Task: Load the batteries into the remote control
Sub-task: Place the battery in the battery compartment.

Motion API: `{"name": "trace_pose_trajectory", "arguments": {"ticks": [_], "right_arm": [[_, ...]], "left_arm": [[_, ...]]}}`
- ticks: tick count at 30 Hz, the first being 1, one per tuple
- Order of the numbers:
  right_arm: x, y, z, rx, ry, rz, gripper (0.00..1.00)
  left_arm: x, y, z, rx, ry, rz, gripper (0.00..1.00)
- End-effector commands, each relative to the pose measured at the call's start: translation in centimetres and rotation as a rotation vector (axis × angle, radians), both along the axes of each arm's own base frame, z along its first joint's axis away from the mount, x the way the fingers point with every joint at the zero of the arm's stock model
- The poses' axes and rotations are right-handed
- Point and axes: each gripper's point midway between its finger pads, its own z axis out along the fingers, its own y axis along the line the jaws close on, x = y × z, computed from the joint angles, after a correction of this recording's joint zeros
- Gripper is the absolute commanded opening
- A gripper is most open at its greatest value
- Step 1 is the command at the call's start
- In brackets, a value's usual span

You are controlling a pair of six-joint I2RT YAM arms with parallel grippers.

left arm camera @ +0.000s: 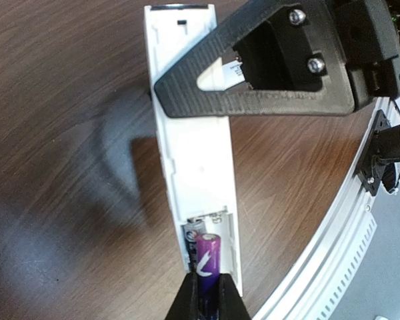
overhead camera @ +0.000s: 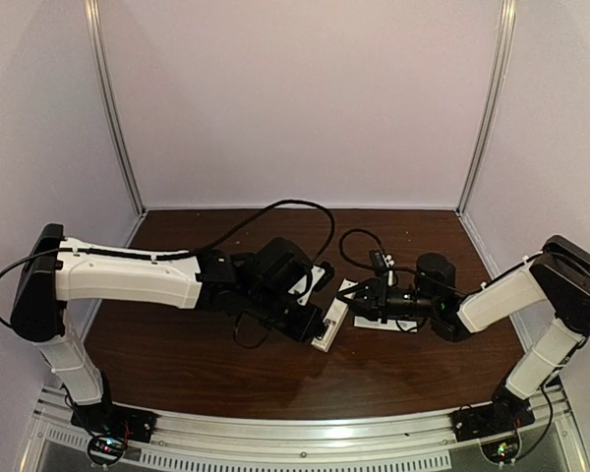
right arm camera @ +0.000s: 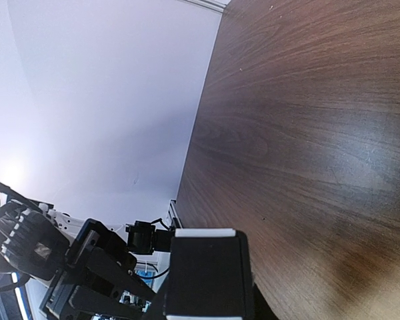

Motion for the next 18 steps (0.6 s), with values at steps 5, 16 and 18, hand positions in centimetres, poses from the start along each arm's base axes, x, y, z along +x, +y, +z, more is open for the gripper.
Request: {"name": "trace_pose_trajectory", "arguments": {"ticks": [5,16,18], "right_arm": [[0.4,-0.1,0.9,0.05,-0.019,-0.046,0.0],[0.4,-0.4,0.6,0.046,-0.017,-0.07,0.0],[0.4,-0.6,0.6,0.045,-0.019,-0.08,0.0]], "left_arm": [[-0.6,-0.9,-0.4,0.006,0.046,-0.037,0.0],[-0.2,-0.9,-2.2,0.082,0.077,0.004,0.0],[-0.2,-1.0,-2.6,0.092,0.095,0.013,0.0]]}}
